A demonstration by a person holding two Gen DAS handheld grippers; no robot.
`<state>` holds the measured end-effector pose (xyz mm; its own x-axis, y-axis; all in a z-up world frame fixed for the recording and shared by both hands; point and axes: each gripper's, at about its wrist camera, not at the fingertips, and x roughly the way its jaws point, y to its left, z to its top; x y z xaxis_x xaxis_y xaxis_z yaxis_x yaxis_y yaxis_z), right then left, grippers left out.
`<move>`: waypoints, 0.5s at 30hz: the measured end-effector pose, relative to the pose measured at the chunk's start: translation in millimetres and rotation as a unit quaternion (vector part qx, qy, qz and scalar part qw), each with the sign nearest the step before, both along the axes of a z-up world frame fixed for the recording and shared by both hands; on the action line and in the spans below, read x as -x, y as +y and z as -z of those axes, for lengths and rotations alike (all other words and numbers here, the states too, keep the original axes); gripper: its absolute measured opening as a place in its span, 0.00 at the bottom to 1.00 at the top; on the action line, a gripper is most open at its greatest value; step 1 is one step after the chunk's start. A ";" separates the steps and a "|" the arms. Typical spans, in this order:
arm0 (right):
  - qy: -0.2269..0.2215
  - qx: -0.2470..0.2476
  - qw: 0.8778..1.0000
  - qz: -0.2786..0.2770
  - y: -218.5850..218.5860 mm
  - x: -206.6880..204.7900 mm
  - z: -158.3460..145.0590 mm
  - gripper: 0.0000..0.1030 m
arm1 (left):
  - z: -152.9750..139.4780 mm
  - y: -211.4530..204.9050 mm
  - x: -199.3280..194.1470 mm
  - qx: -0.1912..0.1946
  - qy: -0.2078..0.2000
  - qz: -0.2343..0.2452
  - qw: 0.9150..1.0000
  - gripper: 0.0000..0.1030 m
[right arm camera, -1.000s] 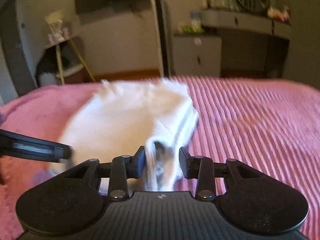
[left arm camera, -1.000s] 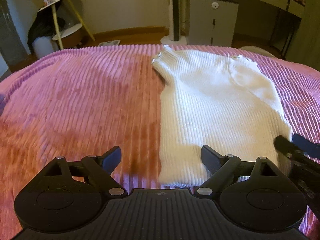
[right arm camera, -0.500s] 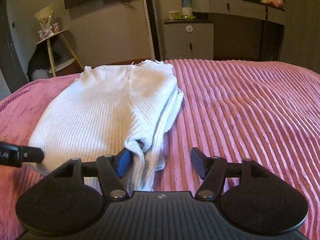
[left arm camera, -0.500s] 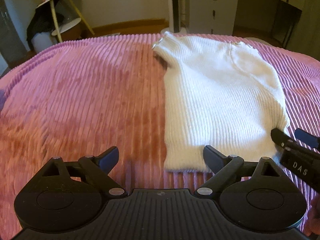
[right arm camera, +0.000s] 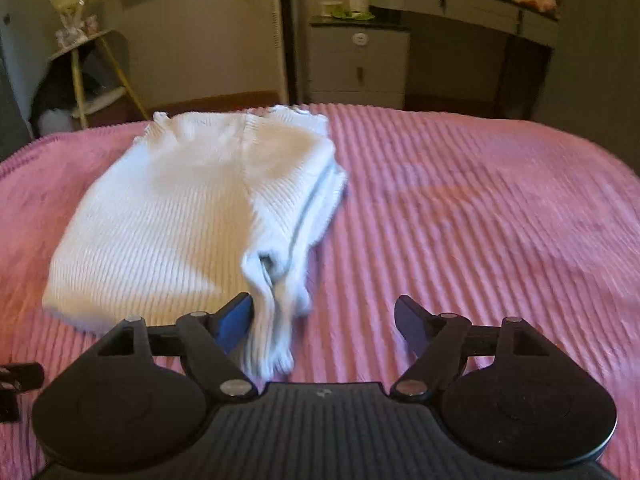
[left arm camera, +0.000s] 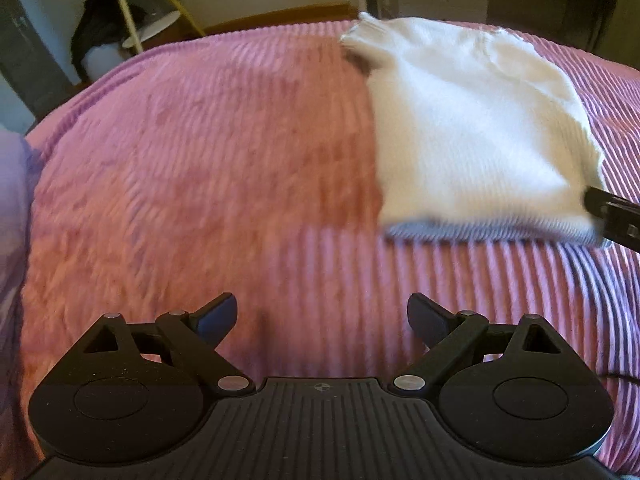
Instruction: Fold small clothes
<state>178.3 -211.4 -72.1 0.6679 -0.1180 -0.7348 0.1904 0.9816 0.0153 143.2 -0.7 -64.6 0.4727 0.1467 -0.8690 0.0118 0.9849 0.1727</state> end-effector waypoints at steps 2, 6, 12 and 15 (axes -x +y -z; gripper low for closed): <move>0.003 -0.016 1.000 0.000 3.3 17.9 -6.5 0.85 | -4.4 5.3 8.8 0.005 0.000 -0.003 1.000 0.93; 0.033 -0.022 0.999 -0.009 15.9 53.1 -12.1 0.96 | -15.1 9.2 25.9 0.008 -0.002 -0.001 1.000 0.94; 0.083 -0.009 0.996 -0.005 32.9 84.7 -17.7 0.96 | -25.9 6.2 43.5 -0.005 0.022 0.008 1.000 0.95; 0.074 0.011 0.997 0.007 42.8 91.6 -31.8 0.96 | -31.4 7.9 49.1 0.007 0.030 0.007 0.999 0.95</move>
